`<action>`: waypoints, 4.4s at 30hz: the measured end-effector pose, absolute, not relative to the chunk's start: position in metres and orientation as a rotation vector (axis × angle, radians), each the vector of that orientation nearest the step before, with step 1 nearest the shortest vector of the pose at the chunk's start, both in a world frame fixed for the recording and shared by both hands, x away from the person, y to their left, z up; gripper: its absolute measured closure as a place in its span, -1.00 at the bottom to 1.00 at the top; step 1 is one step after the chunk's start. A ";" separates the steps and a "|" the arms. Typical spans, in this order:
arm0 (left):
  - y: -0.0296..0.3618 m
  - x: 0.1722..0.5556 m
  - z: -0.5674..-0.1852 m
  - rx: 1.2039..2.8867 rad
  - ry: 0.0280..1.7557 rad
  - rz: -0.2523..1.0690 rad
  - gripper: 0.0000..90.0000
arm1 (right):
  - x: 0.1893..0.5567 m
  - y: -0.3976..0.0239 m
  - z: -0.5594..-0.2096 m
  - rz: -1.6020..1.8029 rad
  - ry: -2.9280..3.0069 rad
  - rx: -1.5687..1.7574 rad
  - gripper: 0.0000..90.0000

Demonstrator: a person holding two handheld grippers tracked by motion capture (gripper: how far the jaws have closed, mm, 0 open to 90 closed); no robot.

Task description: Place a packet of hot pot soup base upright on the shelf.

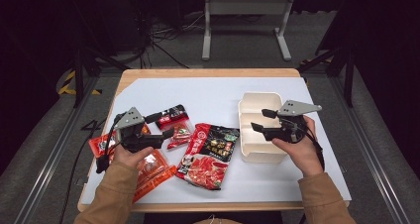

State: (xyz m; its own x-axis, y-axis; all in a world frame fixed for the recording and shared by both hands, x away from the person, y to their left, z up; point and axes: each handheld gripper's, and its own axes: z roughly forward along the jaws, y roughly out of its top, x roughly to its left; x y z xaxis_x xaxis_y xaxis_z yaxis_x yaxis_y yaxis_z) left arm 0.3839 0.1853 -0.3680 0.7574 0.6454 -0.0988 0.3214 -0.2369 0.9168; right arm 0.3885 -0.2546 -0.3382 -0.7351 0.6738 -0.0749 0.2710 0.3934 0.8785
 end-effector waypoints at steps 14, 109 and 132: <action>0.163 0.397 -0.353 1.910 0.718 0.374 -0.38 | 0.390 -0.269 -0.334 1.311 2.205 0.832 -0.15; 0.099 0.461 -0.407 2.126 0.917 -0.109 0.86 | 0.392 -0.283 -0.338 1.310 2.198 0.888 -0.23; 0.123 0.378 -0.319 1.943 0.654 0.181 0.90 | 0.380 -0.282 -0.321 1.348 2.165 0.853 -0.23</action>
